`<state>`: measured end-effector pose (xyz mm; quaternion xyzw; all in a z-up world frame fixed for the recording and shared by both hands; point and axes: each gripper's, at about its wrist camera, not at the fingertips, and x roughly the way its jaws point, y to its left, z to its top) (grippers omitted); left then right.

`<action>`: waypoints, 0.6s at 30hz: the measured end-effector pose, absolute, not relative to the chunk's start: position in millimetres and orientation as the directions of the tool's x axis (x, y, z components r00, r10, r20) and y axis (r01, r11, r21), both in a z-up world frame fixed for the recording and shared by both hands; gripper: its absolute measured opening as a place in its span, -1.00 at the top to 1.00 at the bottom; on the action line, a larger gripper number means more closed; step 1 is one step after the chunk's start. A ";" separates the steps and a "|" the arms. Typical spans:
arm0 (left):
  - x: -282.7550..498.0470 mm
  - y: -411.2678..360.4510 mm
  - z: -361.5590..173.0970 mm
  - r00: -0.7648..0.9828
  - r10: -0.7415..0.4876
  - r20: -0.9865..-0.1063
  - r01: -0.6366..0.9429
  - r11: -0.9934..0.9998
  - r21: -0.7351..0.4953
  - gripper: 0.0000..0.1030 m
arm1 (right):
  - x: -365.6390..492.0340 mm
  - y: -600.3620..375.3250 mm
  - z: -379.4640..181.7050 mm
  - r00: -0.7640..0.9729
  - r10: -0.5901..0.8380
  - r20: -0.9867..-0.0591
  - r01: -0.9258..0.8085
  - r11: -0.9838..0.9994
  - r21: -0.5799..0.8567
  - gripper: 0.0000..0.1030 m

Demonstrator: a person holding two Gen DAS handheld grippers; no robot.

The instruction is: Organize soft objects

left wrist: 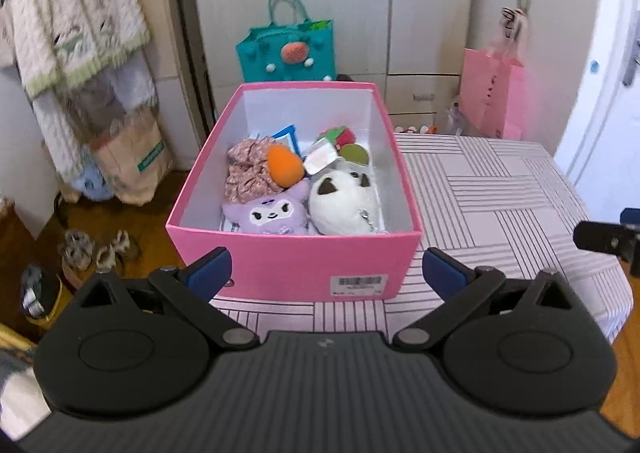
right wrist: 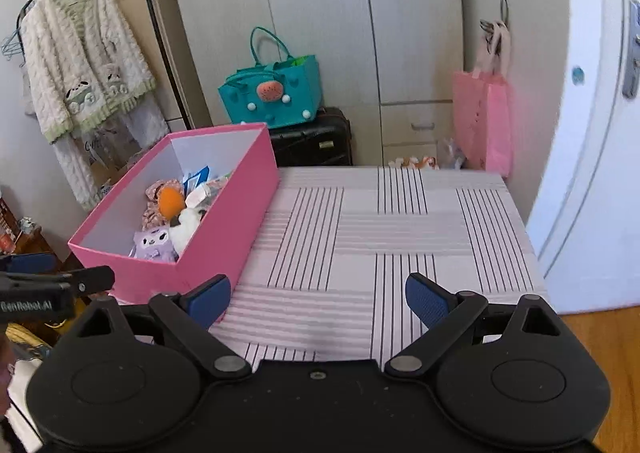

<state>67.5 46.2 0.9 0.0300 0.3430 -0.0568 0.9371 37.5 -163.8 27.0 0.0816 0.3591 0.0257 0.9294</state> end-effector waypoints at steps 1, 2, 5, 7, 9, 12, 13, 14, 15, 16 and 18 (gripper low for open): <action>61.9 44.0 1.2 0.766 -0.093 -0.636 0.130 0.991 0.012 -1.00 | 33.8 -165.7 26.9 0.738 0.108 -0.666 0.022 0.983 0.183 -0.87; 59.3 42.9 2.5 0.769 -0.101 -0.631 0.134 0.991 0.005 -1.00 | 30.6 -167.8 27.6 0.736 0.110 -0.668 0.030 0.981 0.194 -0.87; 51.7 39.9 4.3 0.771 -0.137 -0.622 0.153 0.988 -0.027 -1.00 | 21.8 -172.1 32.3 0.739 0.105 -0.665 0.044 0.978 0.204 -0.87; 46.6 35.5 5.3 0.786 -0.127 -0.605 0.149 0.989 -0.014 -1.00 | 14.2 -172.7 35.9 0.763 0.067 -0.643 0.067 0.981 0.182 -0.87; 42.2 30.8 5.2 0.807 -0.100 -0.582 0.133 0.991 0.015 -1.00 | 6.9 -171.0 38.3 0.780 0.033 -0.625 0.080 0.985 0.152 -0.87; 37.4 27.0 5.7 0.828 -0.077 -0.556 0.114 0.993 0.032 -0.99 | -1.4 -166.9 40.7 0.789 0.029 -0.614 0.063 0.990 0.127 -0.87; 36.2 25.7 6.2 0.832 -0.072 -0.550 0.109 0.993 0.036 -0.99 | -4.3 -165.3 41.2 0.794 0.025 -0.608 0.057 0.992 0.117 -0.87; 35.2 24.7 6.4 0.834 -0.070 -0.547 0.109 0.993 0.039 -0.99 | -6.1 -165.0 41.6 0.797 0.019 -0.604 0.056 0.993 0.105 -0.87; 34.8 24.0 6.7 0.835 -0.074 -0.546 0.112 0.993 0.038 -0.99 | -8.6 -164.2 42.1 0.802 0.006 -0.598 0.059 0.994 0.089 -0.87; 34.0 24.0 6.8 0.835 -0.077 -0.545 0.113 0.993 0.032 -0.99 | -10.9 -163.7 42.4 0.805 -0.003 -0.594 0.061 0.995 0.078 -0.87; 32.7 23.3 6.2 0.838 -0.077 -0.541 0.112 0.993 0.032 -0.99 | -13.9 -163.6 41.5 0.809 -0.016 -0.588 0.062 0.996 0.058 -0.87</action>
